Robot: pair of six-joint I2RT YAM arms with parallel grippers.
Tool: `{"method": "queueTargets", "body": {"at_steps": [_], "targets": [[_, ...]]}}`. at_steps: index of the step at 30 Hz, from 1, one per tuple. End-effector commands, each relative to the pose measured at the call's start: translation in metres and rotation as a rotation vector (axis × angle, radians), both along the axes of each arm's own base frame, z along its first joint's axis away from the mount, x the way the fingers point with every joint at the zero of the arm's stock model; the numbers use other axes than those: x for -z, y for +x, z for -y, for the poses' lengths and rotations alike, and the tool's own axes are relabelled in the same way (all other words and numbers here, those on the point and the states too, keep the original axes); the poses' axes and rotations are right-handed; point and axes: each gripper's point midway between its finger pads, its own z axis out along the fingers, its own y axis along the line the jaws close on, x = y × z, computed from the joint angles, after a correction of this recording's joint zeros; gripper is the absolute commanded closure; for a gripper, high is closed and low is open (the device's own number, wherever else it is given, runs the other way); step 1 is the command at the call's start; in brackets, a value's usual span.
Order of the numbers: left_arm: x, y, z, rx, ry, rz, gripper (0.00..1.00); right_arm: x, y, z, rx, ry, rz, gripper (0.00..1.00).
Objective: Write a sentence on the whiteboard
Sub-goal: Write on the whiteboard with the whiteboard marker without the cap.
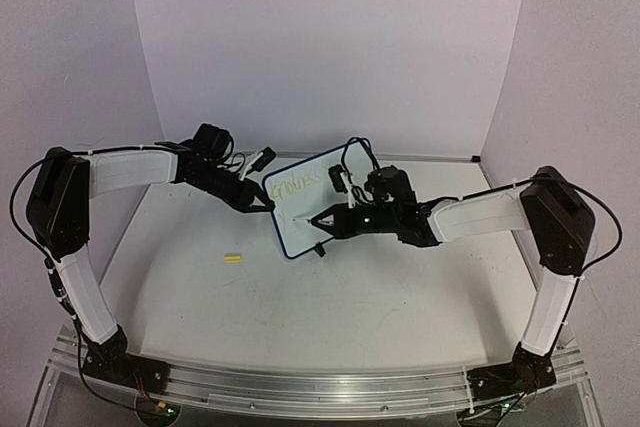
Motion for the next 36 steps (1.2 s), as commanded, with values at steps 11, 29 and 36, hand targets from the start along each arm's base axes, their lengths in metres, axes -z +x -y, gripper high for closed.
{"method": "queueTargets", "body": {"at_steps": [11,29,36], "targets": [[-0.012,0.007,0.003,0.006,0.001,0.037,1.00,-0.027,0.022,-0.016,0.017,0.060,0.059,1.00],[-0.013,0.007,0.003,0.006,-0.003,0.036,1.00,-0.008,0.023,-0.018,0.009,0.029,0.031,1.00],[-0.012,0.008,0.003,0.006,-0.004,0.036,1.00,0.006,0.016,-0.009,0.018,-0.005,0.007,1.00]]}}
